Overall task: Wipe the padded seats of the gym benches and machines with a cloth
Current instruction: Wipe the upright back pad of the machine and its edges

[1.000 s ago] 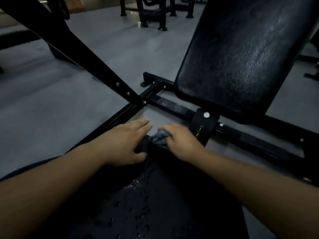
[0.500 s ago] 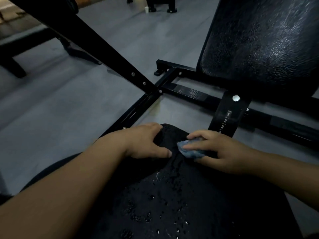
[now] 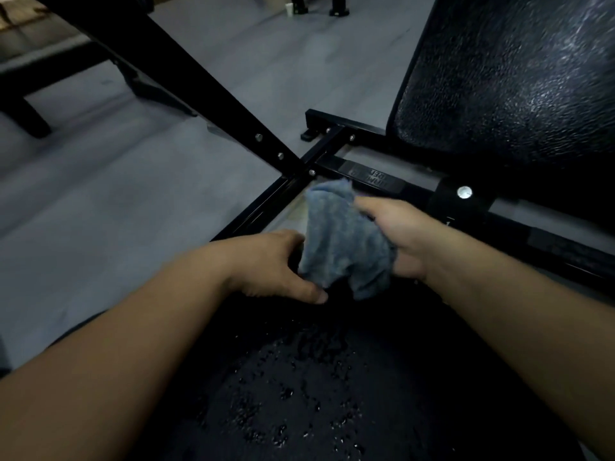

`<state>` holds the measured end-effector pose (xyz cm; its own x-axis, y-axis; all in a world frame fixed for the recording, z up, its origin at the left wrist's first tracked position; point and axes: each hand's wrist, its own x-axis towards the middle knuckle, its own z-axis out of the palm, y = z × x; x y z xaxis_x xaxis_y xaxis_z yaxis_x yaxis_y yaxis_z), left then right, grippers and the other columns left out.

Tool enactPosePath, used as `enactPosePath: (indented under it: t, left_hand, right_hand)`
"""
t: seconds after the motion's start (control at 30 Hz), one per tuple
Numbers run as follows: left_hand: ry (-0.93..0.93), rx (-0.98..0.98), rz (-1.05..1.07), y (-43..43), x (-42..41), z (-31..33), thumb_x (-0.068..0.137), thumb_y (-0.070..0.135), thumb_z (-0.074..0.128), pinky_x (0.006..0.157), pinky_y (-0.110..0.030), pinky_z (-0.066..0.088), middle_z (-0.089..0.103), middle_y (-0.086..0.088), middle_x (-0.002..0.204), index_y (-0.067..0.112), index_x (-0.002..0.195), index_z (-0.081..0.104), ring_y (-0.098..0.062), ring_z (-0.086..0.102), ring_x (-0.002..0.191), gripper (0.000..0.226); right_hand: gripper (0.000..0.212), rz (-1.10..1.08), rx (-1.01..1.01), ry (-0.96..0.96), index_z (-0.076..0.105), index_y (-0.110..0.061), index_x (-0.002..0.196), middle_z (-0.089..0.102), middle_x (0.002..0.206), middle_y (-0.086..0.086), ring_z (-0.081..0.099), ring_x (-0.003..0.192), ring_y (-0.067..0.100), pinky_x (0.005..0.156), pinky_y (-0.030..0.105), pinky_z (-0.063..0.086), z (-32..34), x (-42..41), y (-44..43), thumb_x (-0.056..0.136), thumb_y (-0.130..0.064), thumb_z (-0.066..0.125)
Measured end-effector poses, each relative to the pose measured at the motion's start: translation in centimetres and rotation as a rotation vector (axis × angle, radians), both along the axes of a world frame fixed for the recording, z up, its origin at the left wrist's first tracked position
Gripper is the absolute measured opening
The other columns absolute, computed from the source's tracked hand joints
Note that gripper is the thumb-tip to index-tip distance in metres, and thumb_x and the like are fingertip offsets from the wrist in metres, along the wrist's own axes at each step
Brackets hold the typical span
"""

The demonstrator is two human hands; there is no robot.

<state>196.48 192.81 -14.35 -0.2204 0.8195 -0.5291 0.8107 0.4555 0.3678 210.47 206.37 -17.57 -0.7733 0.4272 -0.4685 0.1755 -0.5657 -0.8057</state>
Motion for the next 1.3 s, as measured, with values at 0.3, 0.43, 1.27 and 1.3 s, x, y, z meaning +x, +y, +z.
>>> enactPosePath:
  t: [0.3,0.43,1.27,1.3]
  left_hand:
    - [0.122,-0.091,-0.058,0.2,0.5,0.9,0.07,0.066,0.076,0.103,-0.037,0.046,0.048,0.012,0.13,0.027,0.134,0.044,-0.012,0.053,0.114,0.082]
    - [0.112,-0.122,-0.071,0.2,0.4,0.6,0.07,0.062,0.077,0.1,-0.038,0.048,0.052,0.008,0.125,0.027,0.128,0.047,-0.013,0.055,0.111,0.074]
    - [0.244,-0.108,-0.167,-3.6,3.5,0.9,0.065,0.075,0.022,0.123,-0.032,0.01,0.0,0.005,0.167,0.023,0.16,0.012,-0.012,0.001,0.152,0.108]
    - [0.246,-0.107,-0.171,-3.6,3.5,0.8,0.064,0.076,0.02,0.122,-0.032,0.008,-0.002,0.005,0.167,0.024,0.16,0.011,-0.012,0.0,0.152,0.109]
  right_hand:
    - [0.013,0.196,1.402,-0.471,0.054,-0.023,0.105,0.047,0.107,0.0,0.049,0.105,0.024,0.087,0.041,0.045,-1.8,-0.2,-3.2,0.099,-0.034,0.052]
    - [0.044,0.501,1.191,-0.553,0.047,-0.027,0.137,0.032,0.151,0.008,0.028,0.14,0.029,0.112,0.044,0.025,-2.7,0.0,-5.5,0.103,-0.05,0.031]
    - [0.073,0.854,1.382,-0.359,-0.014,-0.05,0.147,-0.02,0.157,-0.03,-0.019,0.143,-0.013,0.122,0.02,-0.004,-1.8,16.2,-4.4,0.083,-0.082,0.0]
    - [0.075,0.834,1.352,-0.45,-0.012,-0.049,0.147,-0.017,0.159,-0.027,-0.015,0.145,-0.011,0.123,0.021,-0.001,-2.3,16.9,-3.4,0.081,-0.082,-0.001]
